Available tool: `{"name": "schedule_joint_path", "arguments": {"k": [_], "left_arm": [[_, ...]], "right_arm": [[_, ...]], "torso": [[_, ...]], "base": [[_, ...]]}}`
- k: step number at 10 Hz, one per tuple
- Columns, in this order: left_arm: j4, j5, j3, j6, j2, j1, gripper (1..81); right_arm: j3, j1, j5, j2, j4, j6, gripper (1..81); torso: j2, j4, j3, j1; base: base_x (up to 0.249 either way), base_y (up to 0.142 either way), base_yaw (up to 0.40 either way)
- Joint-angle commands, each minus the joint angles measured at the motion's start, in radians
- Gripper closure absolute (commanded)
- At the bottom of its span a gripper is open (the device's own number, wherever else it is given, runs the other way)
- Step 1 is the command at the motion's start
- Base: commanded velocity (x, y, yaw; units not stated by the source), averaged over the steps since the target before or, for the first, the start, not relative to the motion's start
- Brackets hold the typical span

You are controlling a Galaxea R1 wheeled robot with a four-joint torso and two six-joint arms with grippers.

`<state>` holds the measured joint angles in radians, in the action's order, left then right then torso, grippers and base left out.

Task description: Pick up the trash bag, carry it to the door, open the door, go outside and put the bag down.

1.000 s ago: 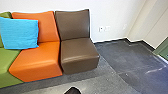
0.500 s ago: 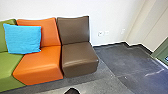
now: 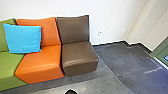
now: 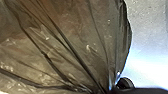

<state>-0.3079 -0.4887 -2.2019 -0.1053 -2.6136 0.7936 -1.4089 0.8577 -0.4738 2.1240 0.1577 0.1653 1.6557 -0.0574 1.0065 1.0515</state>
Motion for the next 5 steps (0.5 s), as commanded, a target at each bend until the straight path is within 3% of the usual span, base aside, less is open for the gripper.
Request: {"name": "schedule_joint_path", "arguments": {"k": [1, 3, 5], "left_arm": [[-0.011, -0.068, 0.112, 0.035, 0.113, -0.046, 81.1], [-0.011, -0.068, 0.177, 0.05, 0.17, -0.029, 81.1], [-0.011, -0.07, 0.24, 0.058, 0.225, -0.018, 81.1]], "right_arm": [[-0.024, 0.004, -0.016, 0.006, 0.02, -0.003, 1.0], [-0.037, 0.034, 0.006, 0.016, 0.022, -0.003, 1.0], [-0.037, 0.051, 0.015, 0.021, 0.02, -0.004, 1.0]], "torso": [[-0.095, 0.0, 0.0, -0.061], [-0.164, 0.0, 0.0, -0.106], [-0.232, 0.0, -0.063, -0.15]], "base": [[0.0, 0.0, 0.0], [0.0, 0.0, 0.0], [0.0, 0.0, 0.0]]}}
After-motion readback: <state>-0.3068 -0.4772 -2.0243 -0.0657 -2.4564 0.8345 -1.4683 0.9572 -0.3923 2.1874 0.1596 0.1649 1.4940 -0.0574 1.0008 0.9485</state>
